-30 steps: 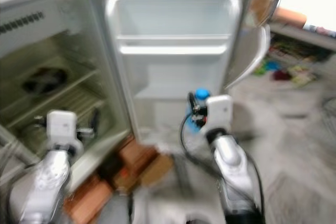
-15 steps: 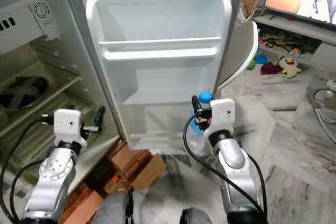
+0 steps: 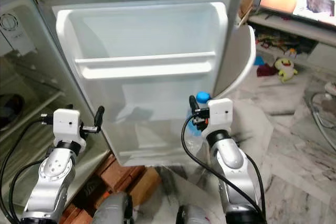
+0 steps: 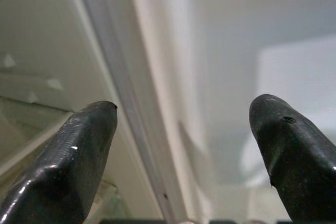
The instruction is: Restocking fridge
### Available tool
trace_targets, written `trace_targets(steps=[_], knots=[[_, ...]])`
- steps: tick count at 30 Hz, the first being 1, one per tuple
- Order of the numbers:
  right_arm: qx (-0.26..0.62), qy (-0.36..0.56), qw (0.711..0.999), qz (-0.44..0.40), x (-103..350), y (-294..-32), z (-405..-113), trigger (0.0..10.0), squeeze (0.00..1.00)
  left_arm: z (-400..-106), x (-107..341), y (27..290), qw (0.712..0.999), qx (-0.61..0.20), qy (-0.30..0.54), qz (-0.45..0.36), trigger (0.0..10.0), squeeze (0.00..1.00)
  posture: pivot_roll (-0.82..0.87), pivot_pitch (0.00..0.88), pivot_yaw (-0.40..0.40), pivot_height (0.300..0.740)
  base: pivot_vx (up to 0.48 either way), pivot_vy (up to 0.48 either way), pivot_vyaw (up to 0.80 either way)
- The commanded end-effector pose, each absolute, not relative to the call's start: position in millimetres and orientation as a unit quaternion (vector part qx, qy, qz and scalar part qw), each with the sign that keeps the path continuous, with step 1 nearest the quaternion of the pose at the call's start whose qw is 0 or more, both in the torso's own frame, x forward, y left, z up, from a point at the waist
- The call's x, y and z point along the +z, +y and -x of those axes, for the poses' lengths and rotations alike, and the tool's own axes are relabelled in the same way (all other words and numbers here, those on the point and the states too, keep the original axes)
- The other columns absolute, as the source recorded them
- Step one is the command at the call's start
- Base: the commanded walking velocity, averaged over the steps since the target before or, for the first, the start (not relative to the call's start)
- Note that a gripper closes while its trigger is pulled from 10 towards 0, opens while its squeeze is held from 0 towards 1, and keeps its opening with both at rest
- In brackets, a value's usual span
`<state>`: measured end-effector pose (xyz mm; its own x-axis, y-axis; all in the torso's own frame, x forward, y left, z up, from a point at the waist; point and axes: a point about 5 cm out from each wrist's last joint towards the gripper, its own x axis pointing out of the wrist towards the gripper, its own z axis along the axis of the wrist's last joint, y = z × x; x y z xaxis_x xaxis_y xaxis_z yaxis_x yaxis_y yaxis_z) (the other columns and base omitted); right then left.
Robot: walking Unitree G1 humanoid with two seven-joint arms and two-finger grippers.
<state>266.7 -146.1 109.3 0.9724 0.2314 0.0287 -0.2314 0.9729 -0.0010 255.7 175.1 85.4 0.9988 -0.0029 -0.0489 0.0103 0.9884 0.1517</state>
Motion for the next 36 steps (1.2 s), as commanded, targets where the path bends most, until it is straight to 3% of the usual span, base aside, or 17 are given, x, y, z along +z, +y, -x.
trace_targets(steps=[1,9,18,36], knots=[[0.133,-0.038,0.99,-0.005,120.1,-139.2,-269.3,10.0,0.0,-256.8,88.9,180.5,0.996,0.01,0.019,-0.085,10.0,0.0,0.09,0.027,-0.014,0.676,0.0,0.0,0.0],[0.144,-0.03,0.989,-0.009,117.5,-136.6,-267.7,10.0,0.0,-256.2,87.8,181.7,0.996,0.014,0.023,-0.085,10.0,0.0,0.09,0.03,-0.013,0.661,0.0,0.0,0.0],[0.147,-0.031,0.989,-0.009,117.9,-136.8,-266.5,10.0,0.0,-254.3,87.5,184.7,0.996,0.025,0.026,-0.081,10.0,0.0,0.09,0.037,-0.015,0.591,0.0,0.0,0.0],[0.159,-0.034,0.987,-0.003,120.0,-135.7,-268.1,10.0,0.0,-255.4,89.8,185.8,0.995,0.033,0.02,-0.089,10.0,0.0,0.09,0.039,-0.016,0.591,0.0,0.0,0.0]])
